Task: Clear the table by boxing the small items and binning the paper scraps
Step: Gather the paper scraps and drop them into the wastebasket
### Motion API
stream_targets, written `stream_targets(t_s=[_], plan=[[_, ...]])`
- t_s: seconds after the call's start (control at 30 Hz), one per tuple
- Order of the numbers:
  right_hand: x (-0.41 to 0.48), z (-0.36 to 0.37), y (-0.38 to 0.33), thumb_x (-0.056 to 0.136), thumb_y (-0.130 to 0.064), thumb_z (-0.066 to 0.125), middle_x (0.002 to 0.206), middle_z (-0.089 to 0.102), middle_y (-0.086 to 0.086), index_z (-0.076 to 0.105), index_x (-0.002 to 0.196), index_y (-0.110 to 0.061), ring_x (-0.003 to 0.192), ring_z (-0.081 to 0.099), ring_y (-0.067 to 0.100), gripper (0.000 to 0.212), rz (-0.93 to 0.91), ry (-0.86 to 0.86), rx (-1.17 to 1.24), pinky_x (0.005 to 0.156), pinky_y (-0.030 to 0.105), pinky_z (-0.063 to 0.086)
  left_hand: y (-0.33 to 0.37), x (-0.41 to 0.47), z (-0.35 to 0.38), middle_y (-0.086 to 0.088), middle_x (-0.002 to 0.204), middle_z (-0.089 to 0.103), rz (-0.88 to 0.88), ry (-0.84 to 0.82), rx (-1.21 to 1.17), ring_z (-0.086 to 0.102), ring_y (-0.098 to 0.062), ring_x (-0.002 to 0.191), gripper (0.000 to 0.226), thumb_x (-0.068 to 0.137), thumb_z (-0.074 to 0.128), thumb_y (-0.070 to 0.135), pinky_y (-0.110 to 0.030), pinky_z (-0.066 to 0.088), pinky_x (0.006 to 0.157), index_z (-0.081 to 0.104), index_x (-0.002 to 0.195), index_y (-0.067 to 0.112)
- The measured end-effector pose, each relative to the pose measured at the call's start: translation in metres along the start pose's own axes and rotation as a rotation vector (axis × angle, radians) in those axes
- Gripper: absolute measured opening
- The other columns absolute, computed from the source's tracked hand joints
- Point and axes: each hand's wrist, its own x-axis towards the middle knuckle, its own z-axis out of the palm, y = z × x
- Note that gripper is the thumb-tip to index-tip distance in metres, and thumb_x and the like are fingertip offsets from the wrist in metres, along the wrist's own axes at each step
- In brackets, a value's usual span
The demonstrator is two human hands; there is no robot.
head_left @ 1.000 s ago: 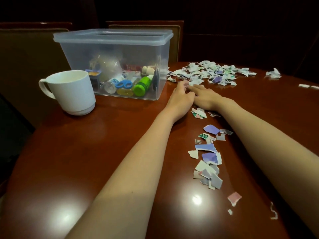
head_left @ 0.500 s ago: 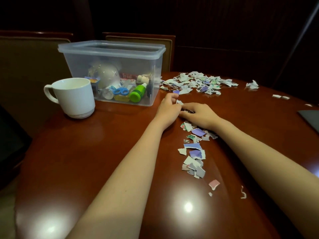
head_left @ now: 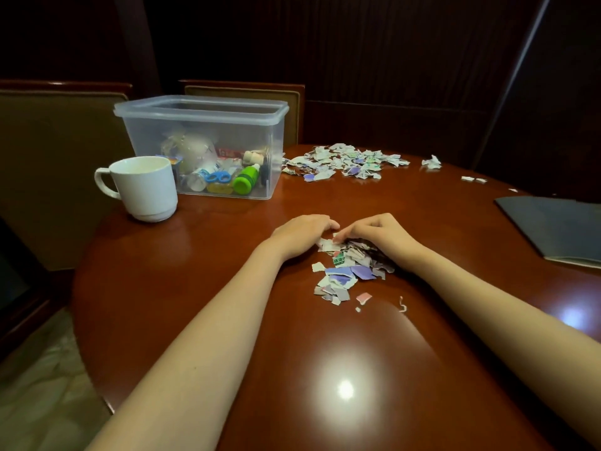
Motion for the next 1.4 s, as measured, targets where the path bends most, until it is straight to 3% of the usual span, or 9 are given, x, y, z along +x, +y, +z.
stream_targets(t_s=[0.17, 0.27, 0.37, 0.5, 0.77, 0.93, 1.1, 1.3, 1.4], plan=[[-0.022, 0.006, -0.009, 0.090, 0.002, 0.045, 0.087, 0.070, 0.004, 0.070, 0.084, -0.006, 0.082, 0.066, 0.010, 0.027, -0.012, 0.049, 0.169, 0.080, 0.017, 0.053, 0.007, -0.026, 0.007, 0.000, 0.144, 0.044, 0.016, -0.092, -0.264, 0.039, -0.018, 0.133, 0.046, 0.099, 0.032, 0.046, -0.035, 0.028, 0.108, 0.046, 0.136, 0.024], [-0.036, 0.004, -0.011, 0.089, 0.005, 0.041, 0.088, 0.068, 0.008, 0.067, 0.087, -0.006, 0.083, 0.066, 0.015, 0.028, 0.012, 0.131, 0.426, 0.077, 0.019, 0.055, 0.014, -0.041, 0.009, 0.003, 0.148, 0.035, 0.035, -0.229, -0.401, 0.034, -0.013, 0.135, 0.087, 0.073, 0.054, 0.066, -0.029, 0.030, 0.108, 0.026, 0.145, 0.027], [-0.046, 0.005, -0.011, 0.089, 0.003, 0.041, 0.091, 0.067, 0.010, 0.064, 0.087, -0.008, 0.095, 0.063, 0.023, 0.025, 0.069, 0.270, 0.602, 0.084, 0.025, 0.051, 0.018, -0.051, 0.011, 0.001, 0.157, 0.013, 0.074, -0.299, -0.345, 0.018, -0.015, 0.143, 0.101, 0.077, 0.071, 0.046, -0.025, 0.021, 0.109, 0.002, 0.149, 0.034], [-0.048, 0.008, -0.008, 0.090, -0.004, 0.039, 0.104, 0.065, 0.015, 0.066, 0.087, -0.014, 0.101, 0.058, 0.019, 0.029, 0.127, 0.582, 0.303, 0.084, 0.029, 0.050, 0.025, -0.057, 0.018, 0.007, 0.158, 0.001, 0.144, -0.199, -0.153, 0.007, -0.016, 0.146, 0.116, 0.068, 0.079, 0.043, -0.043, 0.016, 0.119, -0.005, 0.148, 0.039], [-0.045, 0.032, -0.021, 0.096, -0.025, 0.033, 0.122, 0.057, 0.006, 0.055, 0.108, -0.014, 0.114, 0.053, 0.020, 0.027, 0.192, 0.347, 0.208, 0.102, 0.040, 0.043, 0.034, -0.053, 0.034, 0.003, 0.158, 0.000, 0.245, -0.057, -0.192, 0.005, -0.015, 0.146, 0.129, 0.063, 0.083, 0.039, -0.036, 0.015, 0.117, -0.015, 0.147, 0.037], [-0.045, 0.012, -0.018, 0.100, -0.020, 0.034, 0.129, 0.056, 0.003, 0.052, 0.127, -0.012, 0.113, 0.052, 0.013, 0.034, 0.068, 0.511, -0.090, 0.092, 0.025, 0.039, 0.040, -0.056, 0.023, 0.000, 0.158, 0.001, 0.162, -0.131, -0.313, 0.006, -0.018, 0.146, 0.132, 0.044, 0.069, 0.062, -0.032, 0.016, 0.115, -0.013, 0.146, 0.039], [-0.040, 0.006, -0.013, 0.103, -0.029, 0.016, 0.150, 0.036, 0.007, 0.035, 0.143, -0.013, 0.136, 0.036, 0.023, 0.047, 0.121, 0.040, -0.570, 0.111, 0.034, 0.024, 0.022, -0.061, -0.003, 0.004, 0.158, -0.001, 0.068, -0.357, -0.169, 0.006, -0.016, 0.146, 0.128, 0.057, 0.080, 0.041, -0.028, 0.017, 0.113, -0.012, 0.146, 0.040], [-0.049, 0.005, -0.013, 0.101, -0.018, 0.029, 0.101, 0.067, 0.010, 0.062, 0.109, -0.012, 0.104, 0.062, 0.021, 0.034, 0.030, 0.166, 0.022, 0.103, 0.039, 0.044, 0.016, -0.055, 0.004, 0.002, 0.159, 0.006, 0.009, -0.271, -0.097, 0.011, -0.023, 0.146, 0.123, 0.067, 0.079, 0.042, -0.043, 0.016, 0.119, -0.015, 0.146, 0.039], [-0.048, 0.007, -0.014, 0.102, -0.021, 0.028, 0.120, 0.062, 0.011, 0.058, 0.119, -0.013, 0.115, 0.057, 0.022, 0.036, 0.031, 0.182, -0.027, 0.107, 0.041, 0.041, 0.016, -0.055, 0.008, 0.002, 0.157, 0.013, 0.021, -0.232, -0.143, 0.019, -0.022, 0.144, 0.123, 0.066, 0.080, 0.040, -0.042, 0.019, 0.118, -0.014, 0.146, 0.038]])
